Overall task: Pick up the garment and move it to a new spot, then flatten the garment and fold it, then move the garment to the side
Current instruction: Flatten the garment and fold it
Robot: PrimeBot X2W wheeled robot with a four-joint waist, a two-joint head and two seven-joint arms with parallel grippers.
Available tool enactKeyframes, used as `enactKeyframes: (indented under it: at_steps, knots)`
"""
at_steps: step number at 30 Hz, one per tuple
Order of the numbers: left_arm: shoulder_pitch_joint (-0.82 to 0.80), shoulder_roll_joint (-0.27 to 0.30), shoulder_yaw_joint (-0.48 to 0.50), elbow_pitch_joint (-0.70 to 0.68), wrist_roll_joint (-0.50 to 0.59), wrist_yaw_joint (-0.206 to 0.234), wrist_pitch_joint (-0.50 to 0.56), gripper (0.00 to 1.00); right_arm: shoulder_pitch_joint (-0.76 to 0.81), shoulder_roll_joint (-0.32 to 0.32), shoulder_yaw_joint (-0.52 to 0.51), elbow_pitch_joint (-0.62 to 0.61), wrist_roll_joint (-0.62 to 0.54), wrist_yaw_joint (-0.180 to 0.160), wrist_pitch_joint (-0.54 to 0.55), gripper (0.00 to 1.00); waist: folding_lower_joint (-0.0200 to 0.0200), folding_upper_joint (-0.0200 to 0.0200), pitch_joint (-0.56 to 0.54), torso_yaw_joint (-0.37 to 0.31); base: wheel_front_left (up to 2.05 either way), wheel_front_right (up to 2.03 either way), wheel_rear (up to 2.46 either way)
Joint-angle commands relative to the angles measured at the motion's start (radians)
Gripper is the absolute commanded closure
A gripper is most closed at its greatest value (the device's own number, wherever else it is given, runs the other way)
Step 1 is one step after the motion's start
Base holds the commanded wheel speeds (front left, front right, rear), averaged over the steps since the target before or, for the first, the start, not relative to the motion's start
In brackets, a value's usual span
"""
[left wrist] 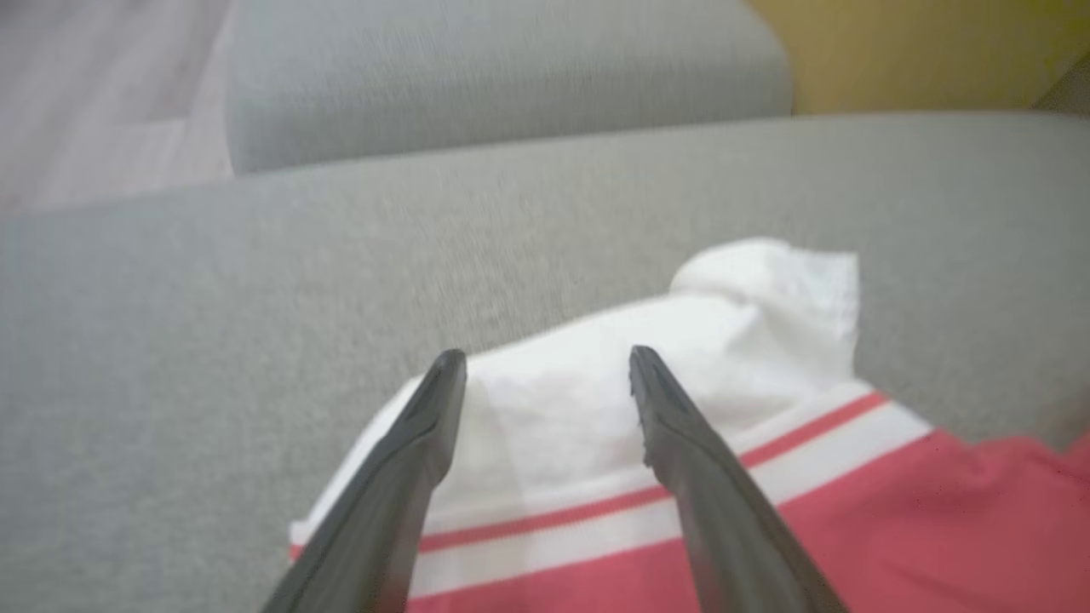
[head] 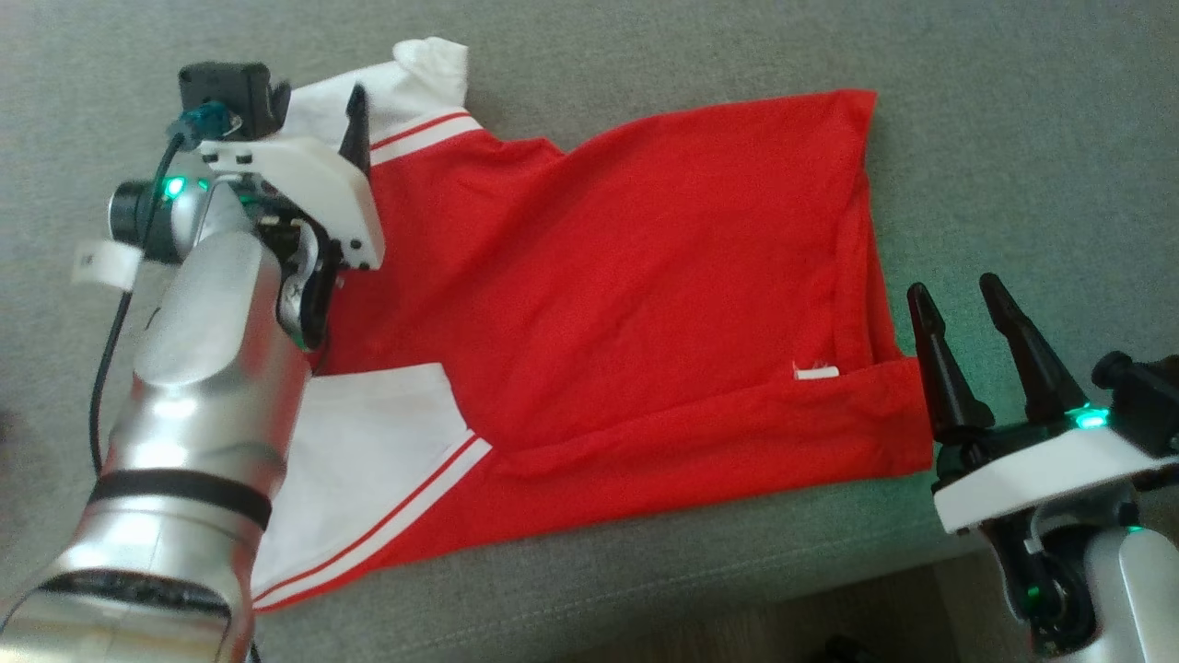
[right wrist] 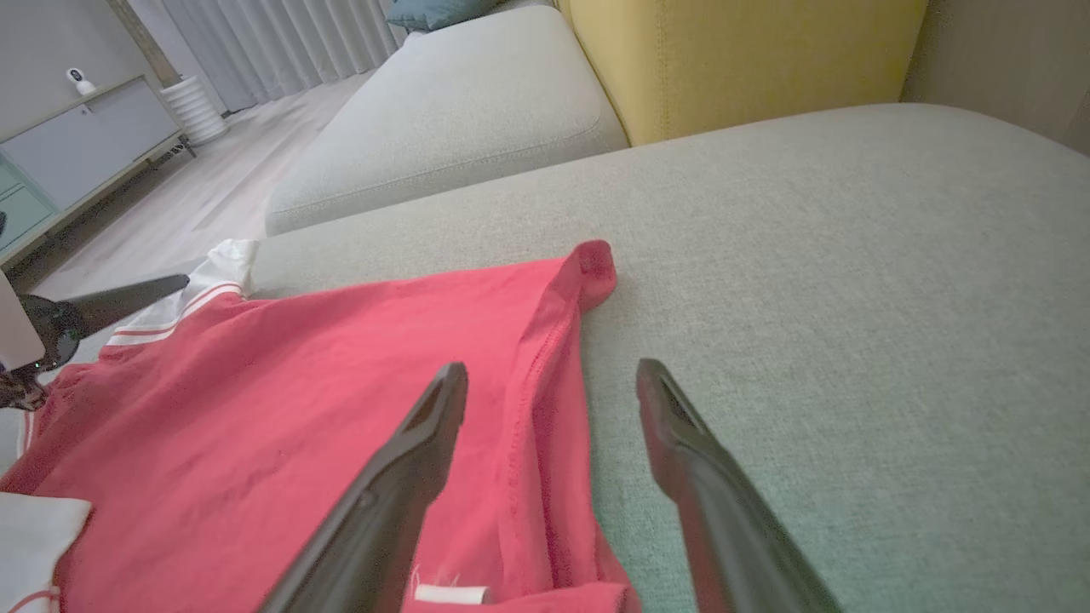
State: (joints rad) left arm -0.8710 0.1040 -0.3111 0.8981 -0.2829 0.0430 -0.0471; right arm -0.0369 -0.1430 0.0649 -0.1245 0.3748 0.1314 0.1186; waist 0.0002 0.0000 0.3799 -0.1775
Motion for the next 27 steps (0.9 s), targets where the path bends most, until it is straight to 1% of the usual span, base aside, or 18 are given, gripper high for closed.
enactKeyframes:
  at_steps: [1,5,12,13,14,18,21,24,27]
  knots:
    - [-0.05,0.025,0.016,0.008,0.006,-0.003,0.015,0.0,-0.031,-0.02,0.02,-0.029,0.009,-0.001,-0.011,0.0,-0.0002,0.0,0.013,-0.01,0.0,0.0,0.0]
    - [-0.1,0.023,0.007,0.157,0.003,-0.005,0.077,0.0,-0.037,-0.027,0.019,-0.018,0.015,-0.001,-0.011,0.0,-0.0002,0.0,0.024,-0.014,0.0,0.0,0.0]
    - [-0.146,0.007,-0.03,0.311,0.02,0.002,0.161,0.0,-0.054,-0.048,0.005,-0.009,0.023,-0.001,0.005,0.0,-0.0002,0.0,0.026,-0.008,0.0,0.0,0.0]
    - [-0.149,0.005,-0.038,0.322,0.024,-0.002,0.17,0.53,-0.058,-0.051,0.003,-0.009,0.023,-0.001,0.01,0.0,-0.0002,0.0,0.025,-0.007,0.0,0.0,0.0]
    - [-0.153,0.003,-0.044,0.329,0.027,-0.003,0.173,1.0,-0.062,-0.054,0.0,-0.009,0.022,-0.001,0.014,0.0,-0.0002,0.0,0.024,-0.006,0.0,0.0,0.0]
    - [-0.162,-0.003,-0.058,0.337,0.034,0.005,0.12,1.0,-0.085,-0.071,-0.013,0.014,0.03,-0.001,0.041,0.0,-0.0002,0.0,0.019,0.001,0.0,0.0,0.0]
    - [-0.164,-0.008,-0.056,0.338,0.027,0.01,0.065,1.0,-0.123,-0.099,-0.024,0.056,0.039,-0.001,0.064,0.0,-0.0002,0.0,0.009,0.008,0.0,0.0,0.0]
    - [-0.166,-0.014,-0.05,0.334,0.014,0.005,0.005,1.0,-0.197,-0.131,-0.027,0.119,0.067,-0.001,0.089,0.0,-0.0002,0.0,0.004,0.02,0.0,0.0,0.0]
    - [-0.172,-0.025,-0.049,0.33,0.003,-0.006,-0.044,1.0,-0.295,-0.161,-0.009,0.208,0.106,-0.001,0.116,0.0,-0.0002,0.0,0.008,0.04,0.0,0.0,0.0]
